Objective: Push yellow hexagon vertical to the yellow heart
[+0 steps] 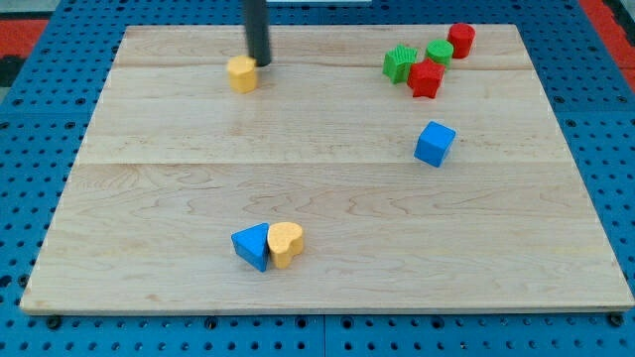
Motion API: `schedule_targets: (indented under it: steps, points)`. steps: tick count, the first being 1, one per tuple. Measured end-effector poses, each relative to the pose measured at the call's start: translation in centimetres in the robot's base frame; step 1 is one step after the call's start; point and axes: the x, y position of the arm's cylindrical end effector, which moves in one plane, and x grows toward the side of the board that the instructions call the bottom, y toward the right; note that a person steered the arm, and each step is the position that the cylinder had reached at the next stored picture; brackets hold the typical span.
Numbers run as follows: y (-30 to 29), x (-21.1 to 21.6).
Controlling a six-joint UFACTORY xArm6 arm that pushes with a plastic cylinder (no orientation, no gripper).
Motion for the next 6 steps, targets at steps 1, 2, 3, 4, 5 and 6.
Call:
schedule_targets:
  steps: [1, 2, 3, 4, 5, 6]
  points:
    - [-1.9, 1.7]
    - [-5.0, 3.6]
    - [-5.2, 8.1]
    - [-5.9, 11.8]
    - [-9.6, 12.0]
    - [-6.9, 17.0]
